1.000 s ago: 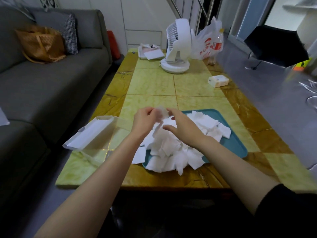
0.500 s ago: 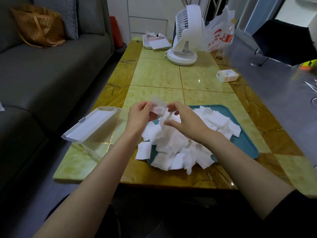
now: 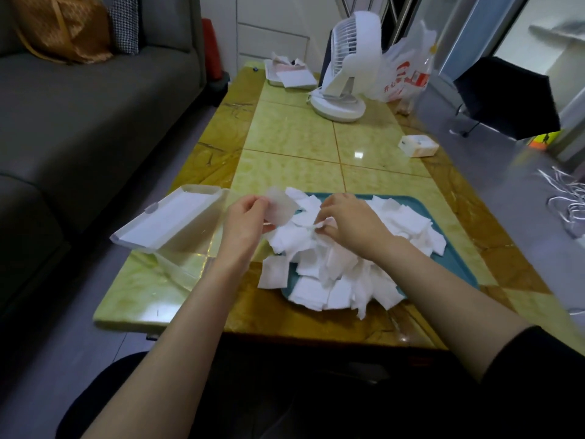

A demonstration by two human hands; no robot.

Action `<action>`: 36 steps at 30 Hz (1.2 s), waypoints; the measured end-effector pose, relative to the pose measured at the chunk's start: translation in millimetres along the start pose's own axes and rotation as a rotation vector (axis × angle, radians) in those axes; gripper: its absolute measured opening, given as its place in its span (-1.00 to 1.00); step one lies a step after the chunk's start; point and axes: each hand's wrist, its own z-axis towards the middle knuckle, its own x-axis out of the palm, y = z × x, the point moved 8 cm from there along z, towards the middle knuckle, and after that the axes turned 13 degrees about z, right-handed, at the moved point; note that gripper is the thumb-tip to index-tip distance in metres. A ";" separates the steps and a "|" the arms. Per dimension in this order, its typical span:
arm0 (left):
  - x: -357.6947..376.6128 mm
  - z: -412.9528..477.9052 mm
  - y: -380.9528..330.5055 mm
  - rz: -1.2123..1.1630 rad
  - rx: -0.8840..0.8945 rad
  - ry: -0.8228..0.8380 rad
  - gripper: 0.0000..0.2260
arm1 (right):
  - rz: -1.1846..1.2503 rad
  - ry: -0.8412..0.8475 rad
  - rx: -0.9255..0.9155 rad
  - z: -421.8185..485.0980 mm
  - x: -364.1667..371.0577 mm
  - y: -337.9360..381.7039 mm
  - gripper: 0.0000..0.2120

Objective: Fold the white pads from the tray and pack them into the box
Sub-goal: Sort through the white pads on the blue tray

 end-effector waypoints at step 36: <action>110.7 -23.5 22.1 0.064 -0.096 0.499 -0.75 | 0.357 -0.363 0.507 -71.7 -47.2 -93.7 -0.91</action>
